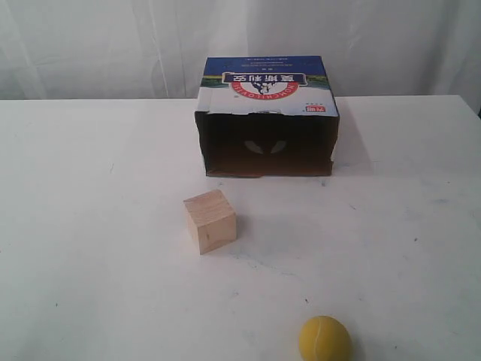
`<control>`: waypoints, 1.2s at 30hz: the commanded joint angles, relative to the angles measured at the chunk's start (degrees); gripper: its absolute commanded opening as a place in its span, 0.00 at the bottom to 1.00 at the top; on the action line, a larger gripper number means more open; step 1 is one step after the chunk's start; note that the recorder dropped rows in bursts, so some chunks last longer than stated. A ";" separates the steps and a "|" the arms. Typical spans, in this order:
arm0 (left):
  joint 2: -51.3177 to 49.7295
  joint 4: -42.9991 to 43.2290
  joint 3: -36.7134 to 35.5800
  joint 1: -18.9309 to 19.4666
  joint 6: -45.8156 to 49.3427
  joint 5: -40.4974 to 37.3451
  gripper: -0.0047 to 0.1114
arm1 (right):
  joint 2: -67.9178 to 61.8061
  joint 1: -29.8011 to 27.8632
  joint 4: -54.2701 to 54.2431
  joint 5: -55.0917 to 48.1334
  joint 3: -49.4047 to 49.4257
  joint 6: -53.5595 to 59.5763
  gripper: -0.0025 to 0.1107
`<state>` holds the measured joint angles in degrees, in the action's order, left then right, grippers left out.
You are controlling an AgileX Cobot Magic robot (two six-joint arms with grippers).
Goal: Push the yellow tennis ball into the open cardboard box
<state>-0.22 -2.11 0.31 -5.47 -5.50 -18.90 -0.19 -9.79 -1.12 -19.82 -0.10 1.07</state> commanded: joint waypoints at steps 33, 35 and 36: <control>0.22 -0.15 -0.31 -0.50 -0.02 -2.16 0.04 | -31.91 0.10 -3.96 62.22 -26.59 -1.98 0.02; 0.22 -0.15 -0.31 -0.50 -0.02 -2.16 0.04 | -42.85 0.10 -0.13 57.49 -31.28 11.68 0.02; 0.22 -0.15 -0.31 -0.50 -0.02 -2.16 0.04 | -47.42 0.10 -0.58 52.69 -33.09 16.71 0.02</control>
<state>-0.22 -2.11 0.31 -5.47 -5.50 -18.90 -34.69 -9.79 -7.63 43.03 -28.41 2.49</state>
